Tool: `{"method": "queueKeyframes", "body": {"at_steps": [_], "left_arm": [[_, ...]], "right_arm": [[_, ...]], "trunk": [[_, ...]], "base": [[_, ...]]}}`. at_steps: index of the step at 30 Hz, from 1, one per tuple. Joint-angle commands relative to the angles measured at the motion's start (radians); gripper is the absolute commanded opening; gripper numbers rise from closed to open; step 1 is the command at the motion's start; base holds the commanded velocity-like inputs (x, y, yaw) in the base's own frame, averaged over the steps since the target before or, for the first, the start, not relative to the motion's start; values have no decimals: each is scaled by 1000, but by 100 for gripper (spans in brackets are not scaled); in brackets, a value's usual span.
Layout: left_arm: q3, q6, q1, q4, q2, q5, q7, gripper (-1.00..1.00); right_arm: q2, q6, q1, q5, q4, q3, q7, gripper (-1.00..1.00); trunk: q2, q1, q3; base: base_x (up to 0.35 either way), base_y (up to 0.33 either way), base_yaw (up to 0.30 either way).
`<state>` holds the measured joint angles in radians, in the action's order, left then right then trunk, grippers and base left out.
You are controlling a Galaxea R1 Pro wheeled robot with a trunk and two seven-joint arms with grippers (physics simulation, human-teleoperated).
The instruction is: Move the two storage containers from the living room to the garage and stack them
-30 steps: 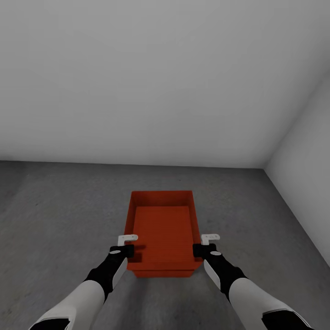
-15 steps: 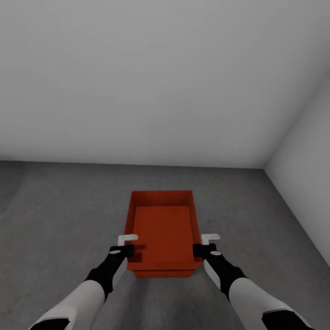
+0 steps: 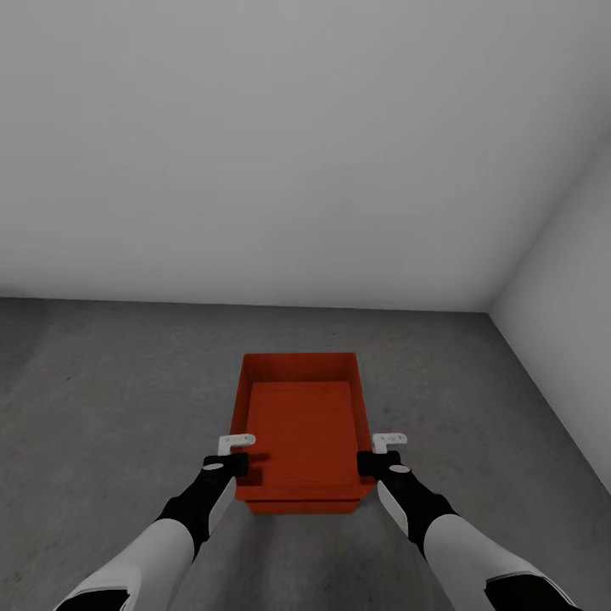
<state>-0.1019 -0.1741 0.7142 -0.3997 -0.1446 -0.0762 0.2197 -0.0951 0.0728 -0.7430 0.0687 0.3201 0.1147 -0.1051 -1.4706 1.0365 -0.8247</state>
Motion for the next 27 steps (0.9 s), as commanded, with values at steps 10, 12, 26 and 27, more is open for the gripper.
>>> {"method": "queueKeyframes", "body": {"at_steps": [10,12,26,27], "left_arm": [[-34,-8,1,-53,-1,42,59,-100],[-34,-8,1,-53,-1,42,59,-100],[-36,-8,1,-53,-1,42,59,-100],[-36,-8,1,-53,-1,42,59,-100]], "right_arm": [[0,5,0,20,1,-1,1,-100],[0,5,0,20,1,-1,1,-100],[0,5,0,20,1,-1,1,-100],[0,5,0,20,1,-1,1,-100]], "trunk": [[-35,19,-16],[-42,23,-20],[-91,50,-41],[-91,50,-41]], "base": [[0,0,0],[0,0,0],[0,0,0],[0,0,0]]}}
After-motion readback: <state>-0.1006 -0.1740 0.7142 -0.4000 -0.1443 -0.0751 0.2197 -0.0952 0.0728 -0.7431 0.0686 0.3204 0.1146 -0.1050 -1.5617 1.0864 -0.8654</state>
